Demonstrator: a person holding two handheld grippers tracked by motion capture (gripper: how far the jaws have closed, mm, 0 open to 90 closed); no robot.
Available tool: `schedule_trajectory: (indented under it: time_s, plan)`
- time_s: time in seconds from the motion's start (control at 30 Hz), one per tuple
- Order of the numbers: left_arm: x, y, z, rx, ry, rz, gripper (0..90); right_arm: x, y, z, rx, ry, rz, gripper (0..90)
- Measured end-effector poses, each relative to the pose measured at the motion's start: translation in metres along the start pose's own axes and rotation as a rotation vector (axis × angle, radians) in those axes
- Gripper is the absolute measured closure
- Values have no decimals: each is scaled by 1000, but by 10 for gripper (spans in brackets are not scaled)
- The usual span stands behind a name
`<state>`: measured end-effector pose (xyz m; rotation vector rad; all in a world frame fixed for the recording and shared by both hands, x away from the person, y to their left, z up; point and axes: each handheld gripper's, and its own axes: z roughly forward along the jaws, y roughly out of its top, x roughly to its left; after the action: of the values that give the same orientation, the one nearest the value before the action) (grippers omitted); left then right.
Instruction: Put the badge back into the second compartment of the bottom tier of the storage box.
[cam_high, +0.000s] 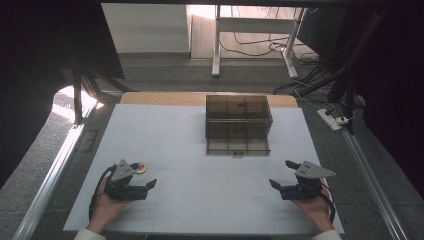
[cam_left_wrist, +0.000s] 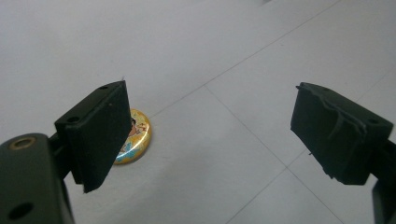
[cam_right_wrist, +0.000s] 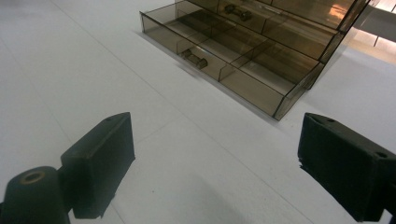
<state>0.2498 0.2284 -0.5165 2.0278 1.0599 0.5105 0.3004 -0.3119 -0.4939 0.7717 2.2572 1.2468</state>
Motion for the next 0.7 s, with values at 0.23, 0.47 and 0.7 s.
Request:
schedule_trajectory:
  time_s: [0.23, 0.47, 0.7]
  plan:
    - [1, 0, 1, 5, -8, 2, 126, 0, -1, 2, 10, 16, 1, 117]
    - [1, -1, 1, 5, -4, 7, 126, 0, -2, 2, 17, 16, 6, 121]
    - [0, 0, -1, 0, -4, 9, 126, 0, -3, 4, 27, 20, 6, 126]
